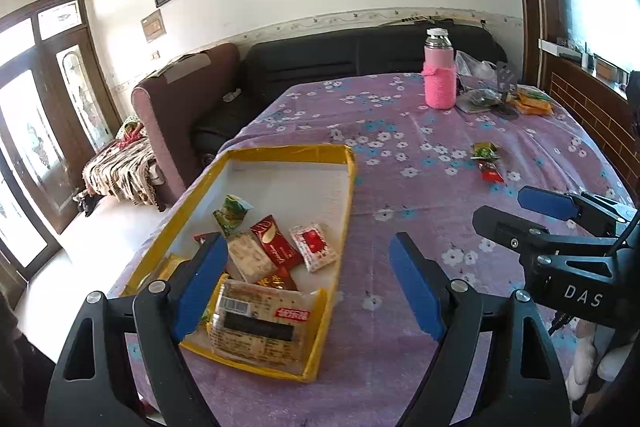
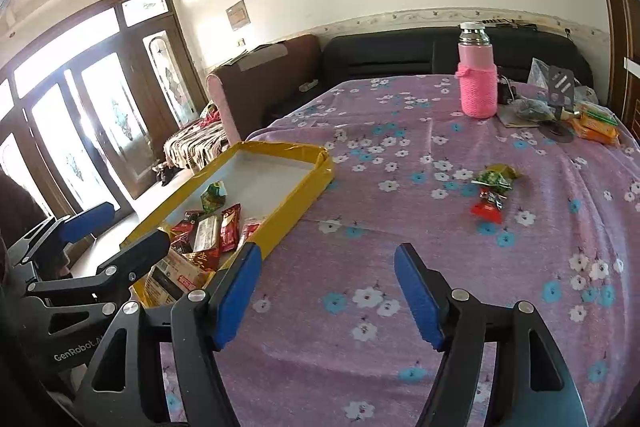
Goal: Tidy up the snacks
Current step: 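Move both open tools back toward the last snacks, then grasp the red candy with the right tool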
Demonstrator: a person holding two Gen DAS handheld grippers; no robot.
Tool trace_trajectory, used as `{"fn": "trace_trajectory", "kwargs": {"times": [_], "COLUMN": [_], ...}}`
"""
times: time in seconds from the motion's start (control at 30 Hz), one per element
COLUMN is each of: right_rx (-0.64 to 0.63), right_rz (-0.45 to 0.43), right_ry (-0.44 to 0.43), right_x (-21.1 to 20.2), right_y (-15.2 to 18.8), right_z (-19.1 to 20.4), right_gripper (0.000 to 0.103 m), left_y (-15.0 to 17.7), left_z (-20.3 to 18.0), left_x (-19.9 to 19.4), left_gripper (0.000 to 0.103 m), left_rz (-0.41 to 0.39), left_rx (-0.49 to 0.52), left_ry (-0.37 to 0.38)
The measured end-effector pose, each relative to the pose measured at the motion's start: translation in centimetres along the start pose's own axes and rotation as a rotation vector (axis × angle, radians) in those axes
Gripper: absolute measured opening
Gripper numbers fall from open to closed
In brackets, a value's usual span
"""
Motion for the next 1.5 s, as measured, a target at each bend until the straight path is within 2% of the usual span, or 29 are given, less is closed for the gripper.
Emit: {"fn": "trace_trajectory", "kwargs": {"times": [0.5, 0.6, 0.73, 0.77, 0.93, 1.27, 1.33, 1.4, 1.47, 1.5], "right_rx": [0.031, 0.040, 0.125, 0.161, 0.312, 0.399, 0.393, 0.374, 0.342, 0.329], "right_rz": [0.034, 0.030, 0.043, 0.055, 0.145, 0.264, 0.292, 0.316, 0.304, 0.313], "right_ry": [0.040, 0.085, 0.160, 0.174, 0.221, 0.271, 0.289, 0.320, 0.338, 0.311], "right_x": [1.2, 1.5, 2.5, 3.1, 6.9, 17.1, 18.9, 20.4, 20.6, 20.7], "right_y": [0.6, 0.1, -1.4, -1.7, -2.5, -5.5, -5.7, -5.5, -5.8, -5.7], "right_z": [-3.1, -5.1, -9.9, -11.3, -17.4, -20.2, -20.4, -20.3, -19.9, -19.1], "right_gripper": [0.074, 0.074, 0.075, 0.075, 0.075, 0.074, 0.069, 0.039, 0.036, 0.035], "left_y": [1.0, 0.9, 1.2, 1.5, 2.4, 2.8, 2.8, 2.8, 2.9, 2.9], "left_z": [-1.8, -2.3, -3.4, -3.6, -4.1, -2.6, -2.4, -2.1, -2.0, -1.9], "left_x": [1.6, 1.8, 2.7, 3.2, 4.5, 5.1, 5.1, 5.1, 5.3, 5.4], "left_gripper": [0.084, 0.084, 0.084, 0.084, 0.084, 0.083, 0.083, 0.083, 0.083, 0.083], "left_rz": [0.043, 0.033, 0.048, 0.062, 0.093, 0.109, 0.111, 0.111, 0.113, 0.116], "left_rx": [0.018, 0.026, 0.010, 0.000, -0.002, -0.083, -0.084, -0.083, -0.086, -0.091], "left_ry": [0.050, 0.097, 0.218, 0.247, 0.291, 0.335, 0.333, 0.330, 0.329, 0.331]}}
Point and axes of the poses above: each gripper's, at about its wrist camera, not at the fingertips, and x roughly the way its jaws point, z to its left, y to its underside, the point moved 10 cm from there along x, roughly the way its jaws point, and after that the axes turned 11 degrees about y, right-handed, at the moved point
